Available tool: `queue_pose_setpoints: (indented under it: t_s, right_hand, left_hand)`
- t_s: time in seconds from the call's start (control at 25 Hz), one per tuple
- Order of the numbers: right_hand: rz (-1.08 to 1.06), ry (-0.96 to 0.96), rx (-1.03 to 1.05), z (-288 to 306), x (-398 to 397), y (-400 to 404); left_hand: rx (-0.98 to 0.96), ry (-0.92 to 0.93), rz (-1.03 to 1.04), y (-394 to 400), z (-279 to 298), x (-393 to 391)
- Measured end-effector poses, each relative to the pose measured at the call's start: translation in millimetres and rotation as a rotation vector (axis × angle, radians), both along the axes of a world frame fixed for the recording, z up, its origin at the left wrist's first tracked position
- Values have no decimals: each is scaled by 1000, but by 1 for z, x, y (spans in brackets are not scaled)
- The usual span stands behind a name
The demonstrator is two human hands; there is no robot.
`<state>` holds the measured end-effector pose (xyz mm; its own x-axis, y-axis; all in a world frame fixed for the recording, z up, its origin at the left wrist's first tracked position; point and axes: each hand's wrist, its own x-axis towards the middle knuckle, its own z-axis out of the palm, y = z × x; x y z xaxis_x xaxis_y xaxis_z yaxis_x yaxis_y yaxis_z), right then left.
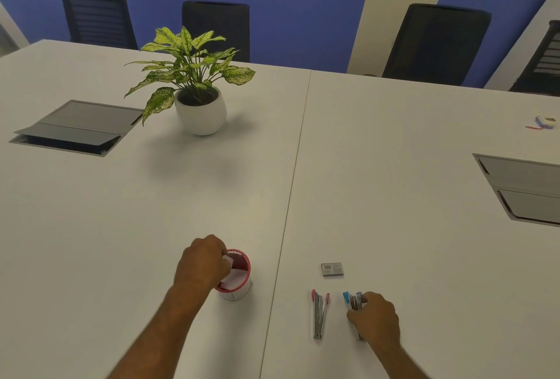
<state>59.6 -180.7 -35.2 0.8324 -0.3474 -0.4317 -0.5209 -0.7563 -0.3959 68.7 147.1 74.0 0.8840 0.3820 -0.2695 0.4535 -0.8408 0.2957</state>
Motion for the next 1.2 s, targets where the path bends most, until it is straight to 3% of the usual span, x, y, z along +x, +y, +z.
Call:
queue_pose_setpoints:
  t_s: [0.32,0.52,1.2]
  right_hand:
    - [34,19,10,-3,2,3]
    - [46,17,8,-1,2,3]
    - [-1,-30,32,8,-8,-14]
  left_hand:
    - [65,221,-119,4,-27,22]
    - [175,265,-153,4,-32,25]
    - [267,61,-216,-5,-30,6]
